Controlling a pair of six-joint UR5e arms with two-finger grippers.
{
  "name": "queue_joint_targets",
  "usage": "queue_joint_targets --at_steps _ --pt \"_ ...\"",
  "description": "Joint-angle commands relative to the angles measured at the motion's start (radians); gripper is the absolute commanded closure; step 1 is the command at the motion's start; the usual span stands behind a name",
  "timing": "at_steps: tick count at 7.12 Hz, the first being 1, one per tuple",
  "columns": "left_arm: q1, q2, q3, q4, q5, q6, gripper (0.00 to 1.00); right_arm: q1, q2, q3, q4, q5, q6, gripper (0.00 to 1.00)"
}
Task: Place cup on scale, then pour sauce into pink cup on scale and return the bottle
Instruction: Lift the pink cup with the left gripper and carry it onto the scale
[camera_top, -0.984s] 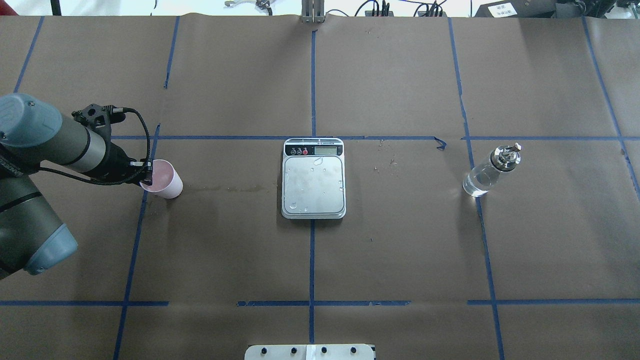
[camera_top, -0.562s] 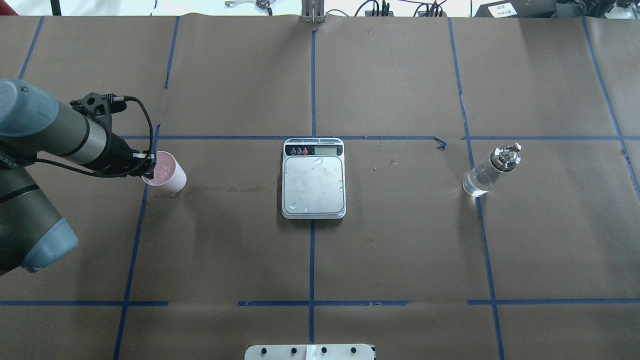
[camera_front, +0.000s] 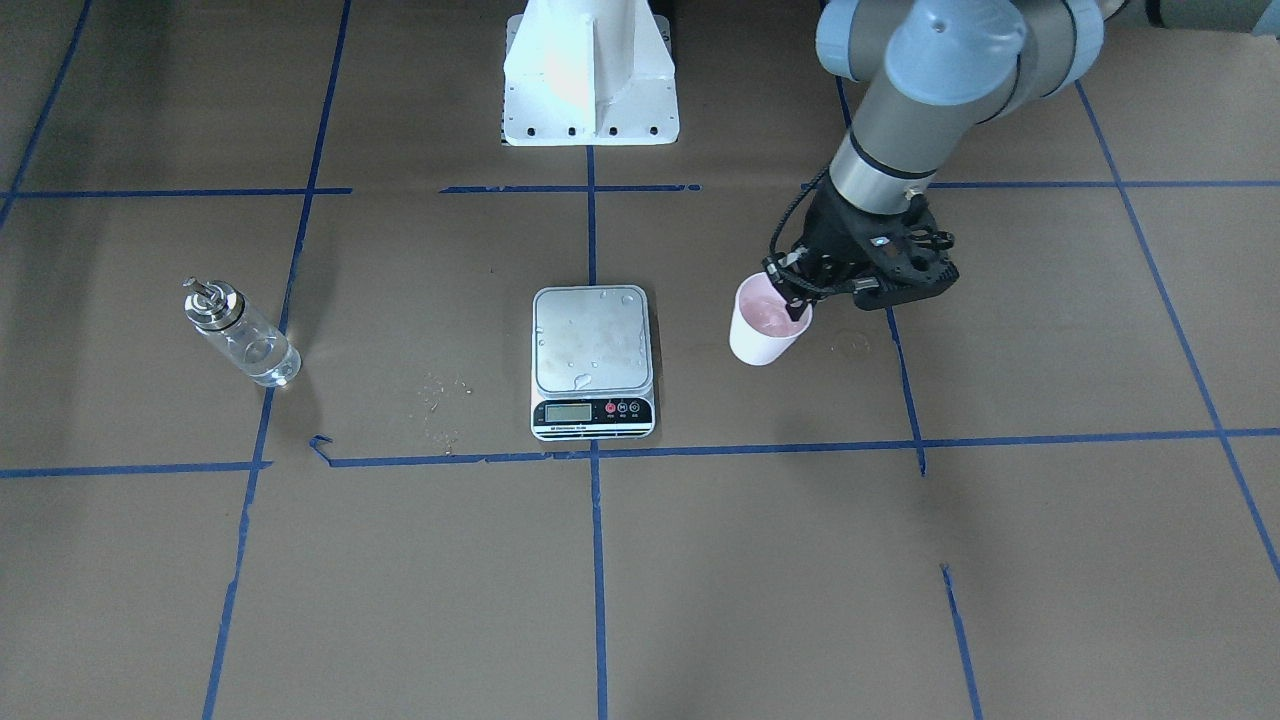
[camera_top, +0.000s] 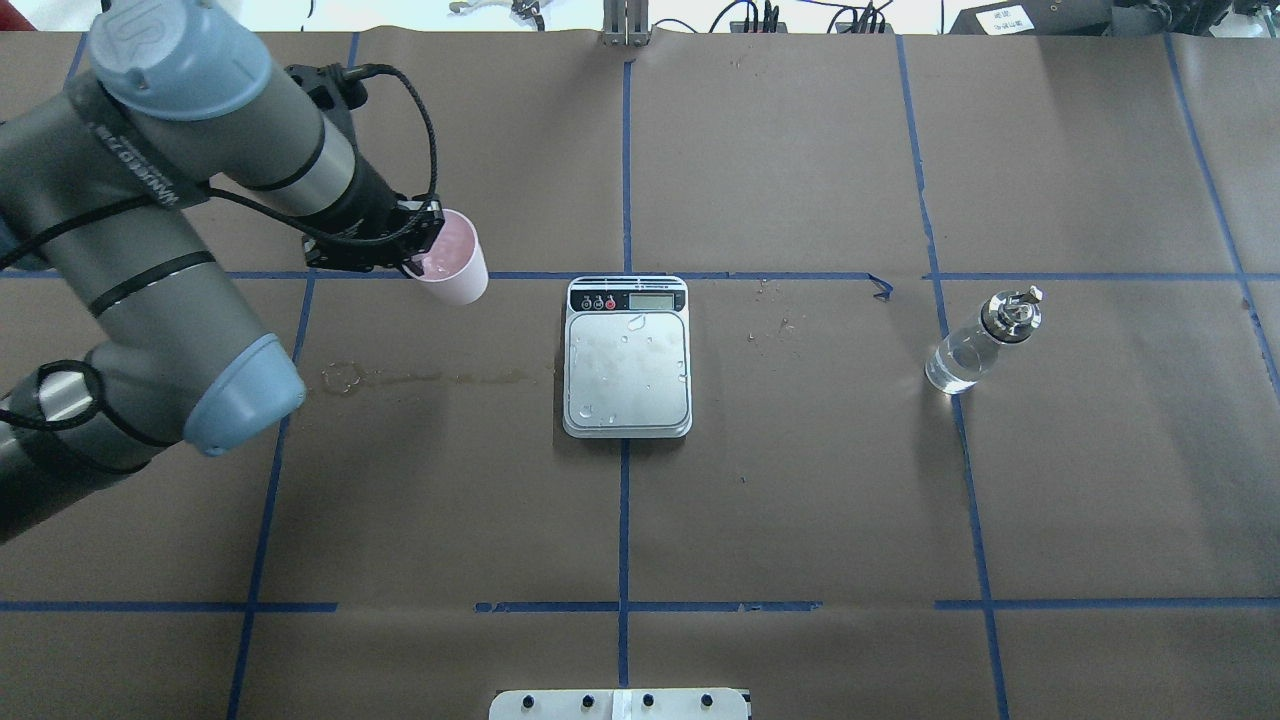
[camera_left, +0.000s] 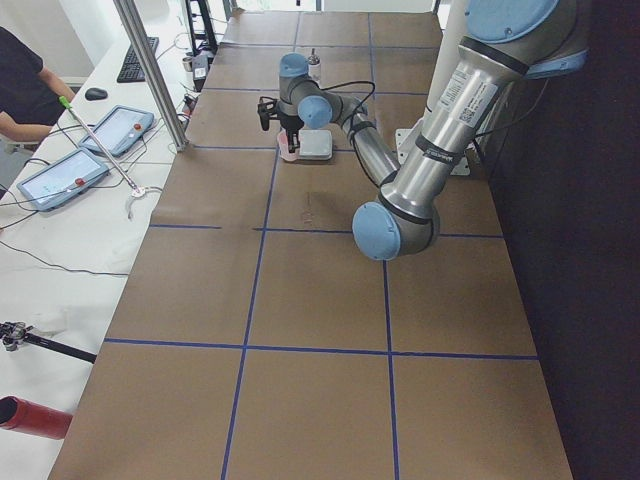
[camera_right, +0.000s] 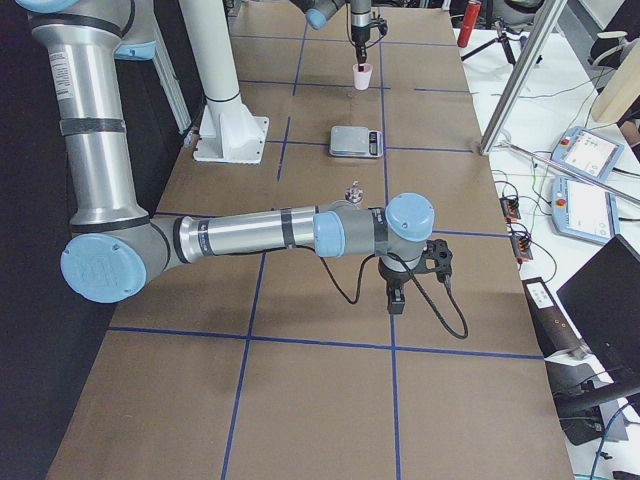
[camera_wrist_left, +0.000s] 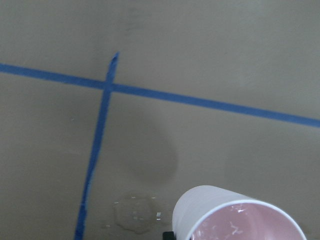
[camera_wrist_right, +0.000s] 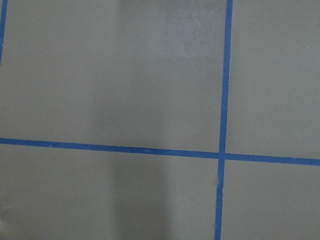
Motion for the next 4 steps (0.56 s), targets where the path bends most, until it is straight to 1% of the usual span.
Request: queue_joint_targets --at_steps 1,2,3,4 --pt "0.155 -0.146 0.136 -0.040 0.117 -0.184 1.00 0.000 -0.003 0.004 0.001 0.023 0.000 0.00" --pt "0.186 -0.155 0.167 -0.076 0.135 -0.220 1.00 0.000 0.000 0.004 0.001 0.023 0.000 0.00" --pt "0.196 -0.181 0.205 -0.079 0.135 -0.225 1.00 0.000 0.000 0.004 0.001 0.023 0.000 0.00" --pt "0.211 -0.190 0.220 -0.097 0.136 -0.229 1.00 0.000 0.000 0.004 0.001 0.025 0.000 0.00"
